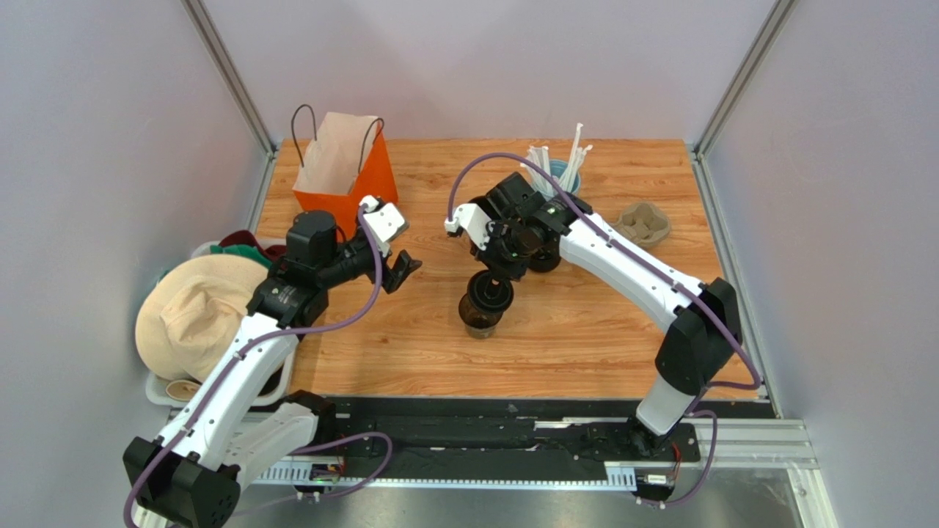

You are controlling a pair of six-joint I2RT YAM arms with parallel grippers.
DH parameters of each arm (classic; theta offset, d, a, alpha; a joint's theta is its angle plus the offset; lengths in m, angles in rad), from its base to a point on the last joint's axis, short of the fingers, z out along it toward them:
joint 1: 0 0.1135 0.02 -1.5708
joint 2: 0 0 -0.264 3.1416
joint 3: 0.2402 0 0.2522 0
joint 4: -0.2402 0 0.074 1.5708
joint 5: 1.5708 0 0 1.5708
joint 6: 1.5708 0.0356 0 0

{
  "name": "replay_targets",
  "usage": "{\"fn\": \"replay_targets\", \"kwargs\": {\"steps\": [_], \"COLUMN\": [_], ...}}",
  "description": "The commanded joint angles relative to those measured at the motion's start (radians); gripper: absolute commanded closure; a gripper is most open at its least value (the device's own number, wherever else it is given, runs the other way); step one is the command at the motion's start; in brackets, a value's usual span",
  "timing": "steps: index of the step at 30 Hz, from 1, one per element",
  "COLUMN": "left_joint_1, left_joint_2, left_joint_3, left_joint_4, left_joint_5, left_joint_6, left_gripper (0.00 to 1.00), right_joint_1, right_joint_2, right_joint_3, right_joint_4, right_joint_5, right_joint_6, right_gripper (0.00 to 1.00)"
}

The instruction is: Pack the takeout coffee

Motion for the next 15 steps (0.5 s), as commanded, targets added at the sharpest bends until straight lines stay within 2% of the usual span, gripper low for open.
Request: {"fn": "replay_targets", "kwargs": {"steps": [1,6,15], "left_joint_1": [0.007,0.014,0.039], "left_joint_2": [-0.015,-0.018,-0.024], "left_joint_3": [-0.003,0.014,0.023], "left_joint_4": [-0.007,-0.039,-0.036], "left_joint_5": [0.057,0.105,0.087], "left_joint_6": [0.063,0.086,0.054], "left_gripper": [0.21,0.28,0.29], "right_joint_1": [0.004,0.013,0.05], "right_joint_2": [0.056,0.101,0.168], "right_joint_3": [0.096,0.143,0.154], "right_joint_4": [-0.031,-0.069,-0.107], "right_joint_5": [-0.037,-0.034,-0.005], "right_joint_6": [-0.012,-0.042,-0.061], "right_gripper": [0.97,0.96,0.96]}}
